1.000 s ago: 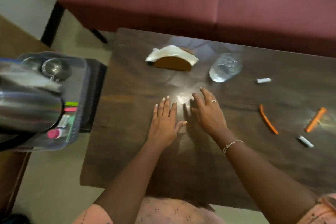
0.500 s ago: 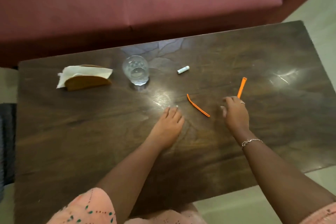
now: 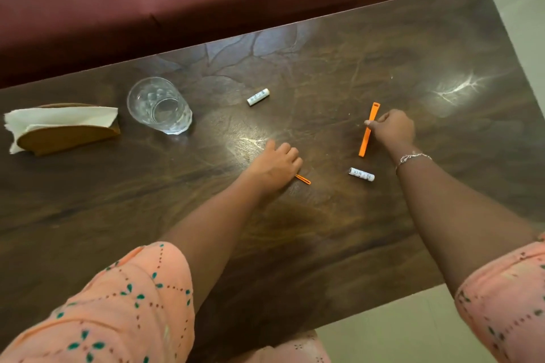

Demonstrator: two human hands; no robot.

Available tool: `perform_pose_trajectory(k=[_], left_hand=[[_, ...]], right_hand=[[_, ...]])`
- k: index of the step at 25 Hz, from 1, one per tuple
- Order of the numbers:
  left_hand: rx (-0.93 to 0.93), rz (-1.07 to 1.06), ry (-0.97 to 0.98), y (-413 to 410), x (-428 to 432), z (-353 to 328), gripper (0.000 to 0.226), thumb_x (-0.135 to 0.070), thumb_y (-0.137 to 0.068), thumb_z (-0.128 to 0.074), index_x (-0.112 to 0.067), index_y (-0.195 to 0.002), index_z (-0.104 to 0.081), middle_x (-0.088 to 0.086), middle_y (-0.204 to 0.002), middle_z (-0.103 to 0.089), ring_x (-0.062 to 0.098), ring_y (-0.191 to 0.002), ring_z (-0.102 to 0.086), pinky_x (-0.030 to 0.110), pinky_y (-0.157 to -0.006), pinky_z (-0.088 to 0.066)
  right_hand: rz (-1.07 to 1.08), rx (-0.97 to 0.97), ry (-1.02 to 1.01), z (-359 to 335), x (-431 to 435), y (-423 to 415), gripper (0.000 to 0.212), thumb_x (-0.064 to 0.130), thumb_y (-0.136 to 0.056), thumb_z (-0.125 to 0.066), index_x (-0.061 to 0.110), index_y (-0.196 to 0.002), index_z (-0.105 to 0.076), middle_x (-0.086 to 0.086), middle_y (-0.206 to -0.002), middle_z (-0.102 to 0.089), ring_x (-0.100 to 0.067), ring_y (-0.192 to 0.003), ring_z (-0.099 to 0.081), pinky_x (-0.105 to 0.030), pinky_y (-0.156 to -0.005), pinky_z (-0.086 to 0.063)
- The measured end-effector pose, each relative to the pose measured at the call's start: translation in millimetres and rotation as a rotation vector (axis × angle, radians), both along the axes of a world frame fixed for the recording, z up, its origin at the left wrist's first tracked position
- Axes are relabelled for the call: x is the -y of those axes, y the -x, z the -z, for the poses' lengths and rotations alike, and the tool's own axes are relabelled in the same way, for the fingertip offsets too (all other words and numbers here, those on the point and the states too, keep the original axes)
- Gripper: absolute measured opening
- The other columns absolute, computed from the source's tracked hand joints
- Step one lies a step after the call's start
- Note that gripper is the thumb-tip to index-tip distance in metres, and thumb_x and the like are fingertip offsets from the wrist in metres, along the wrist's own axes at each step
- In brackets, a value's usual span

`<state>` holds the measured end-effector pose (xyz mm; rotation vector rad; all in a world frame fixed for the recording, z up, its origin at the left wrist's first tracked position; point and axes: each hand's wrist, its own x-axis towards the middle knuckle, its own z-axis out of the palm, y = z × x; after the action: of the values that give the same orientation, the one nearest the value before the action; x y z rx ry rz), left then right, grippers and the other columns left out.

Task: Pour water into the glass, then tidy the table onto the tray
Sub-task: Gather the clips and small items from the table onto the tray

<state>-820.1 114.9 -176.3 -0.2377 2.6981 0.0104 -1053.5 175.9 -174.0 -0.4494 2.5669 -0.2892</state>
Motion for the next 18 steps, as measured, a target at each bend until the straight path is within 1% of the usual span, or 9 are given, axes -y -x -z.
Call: perform_pose_trajectory(k=[1,3,5,7,9,11,13,15,18], left_hand=[[0.004,-0.02,0.002,-2.6,0.0,0.9,0.021,-0.009,-0.094,-0.032,-0.004,-0.111,-0.044,0.015,-0.116,-0.05,0.032,-0.104,-0.046,0.047,-0.089,-0.035],[-0.021,-0.059,-0.017,-9.9,-2.0,3.3,0.021,-0.011,-0.095,-0.032,-0.006,-0.112,-0.045,0.014,-0.117,-0.052,0.032,-0.105,-0.047,0.047,-0.092,-0.034],[-0.082,-0.221,-0.106,-21.0,-3.8,-0.4,0.021,-0.01,-0.094,-0.033,-0.008,-0.113,-0.044,0.012,-0.116,-0.053,0.031,-0.106,-0.049,0.043,-0.093,-0.034],[-0.183,-0.453,-0.181,-38.6,-6.6,-7.4,0.022,-0.006,-0.091,-0.037,-0.01,-0.111,-0.044,0.01,-0.116,-0.056,0.029,-0.105,-0.051,0.038,-0.089,-0.035],[-0.313,-0.696,-0.248,-66.4,-11.0,-13.9,0.016,-0.008,-0.091,-0.042,-0.014,-0.105,-0.046,0.007,-0.112,-0.059,0.028,-0.101,-0.054,0.036,-0.083,-0.035],[-0.414,-0.923,-0.332,-101.1,-13.8,-22.0,0.008,-0.011,-0.09,-0.046,-0.013,-0.098,-0.047,0.009,-0.104,-0.06,0.031,-0.095,-0.055,0.039,-0.078,-0.036],[-0.529,-1.128,-0.417,-138.2,-15.2,-29.4,0.005,-0.009,-0.089,-0.047,-0.01,-0.093,-0.049,0.014,-0.098,-0.06,0.035,-0.088,-0.055,0.042,-0.075,-0.04],[-0.615,-1.259,-0.454,-175.7,-15.3,-34.5,0.007,-0.005,-0.087,-0.048,-0.007,-0.092,-0.052,0.014,-0.096,-0.059,0.033,-0.087,-0.054,0.041,-0.075,-0.042],[-0.705,-1.385,-0.432,-242.7,-11.5,-42.2,0.01,0.002,-0.084,-0.05,-0.001,-0.091,-0.056,0.017,-0.096,-0.059,0.031,-0.089,-0.054,0.033,-0.074,-0.036]], right_hand=[[-0.008,0.029,-0.039,3.9,2.7,-0.6,0.025,0.026,-0.08,-0.069,0.005,-0.091,-0.062,-0.021,-0.103,-0.067,-0.035,-0.092,-0.062,-0.033,-0.076,-0.046],[-0.011,0.047,-0.079,9.2,6.6,-7.0,0.028,0.023,-0.079,-0.069,0.002,-0.097,-0.064,-0.02,-0.108,-0.066,-0.035,-0.1,-0.061,-0.034,-0.08,-0.047],[0.022,0.044,-0.046,6.3,8.9,-18.0,0.024,0.016,-0.079,-0.069,0.003,-0.098,-0.067,-0.019,-0.108,-0.067,-0.033,-0.104,-0.06,-0.032,-0.077,-0.045],[0.025,0.032,0.033,-0.8,8.4,-33.0,0.016,0.013,-0.076,-0.07,0.006,-0.09,-0.067,-0.016,-0.101,-0.069,-0.032,-0.099,-0.061,-0.029,-0.071,-0.04],[-0.039,0.006,0.137,-12.7,6.9,-55.3,0.016,0.011,-0.073,-0.073,0.009,-0.086,-0.064,-0.013,-0.092,-0.068,-0.029,-0.092,-0.062,-0.03,-0.07,-0.04],[-0.108,0.007,0.249,-28.7,8.8,-84.7,0.019,0.01,-0.071,-0.074,0.01,-0.086,-0.062,-0.006,-0.08,-0.063,-0.023,-0.082,-0.06,-0.03,-0.069,-0.041],[-0.198,0.037,0.307,-42.7,13.5,-120.1,0.02,0.01,-0.071,-0.075,0.01,-0.086,-0.062,-0.001,-0.077,-0.06,-0.019,-0.076,-0.058,-0.031,-0.069,-0.043],[-0.311,0.094,0.319,-53.2,21.7,-159.8,0.017,0.007,-0.072,-0.073,0.009,-0.087,-0.064,-0.001,-0.076,-0.06,-0.017,-0.074,-0.057,-0.029,-0.068,-0.043],[-0.487,0.18,0.301,-64.9,43.3,-235.5,0.017,0.002,-0.075,-0.067,0.009,-0.091,-0.066,-0.002,-0.073,-0.061,-0.017,-0.07,-0.058,-0.026,-0.067,-0.045]])
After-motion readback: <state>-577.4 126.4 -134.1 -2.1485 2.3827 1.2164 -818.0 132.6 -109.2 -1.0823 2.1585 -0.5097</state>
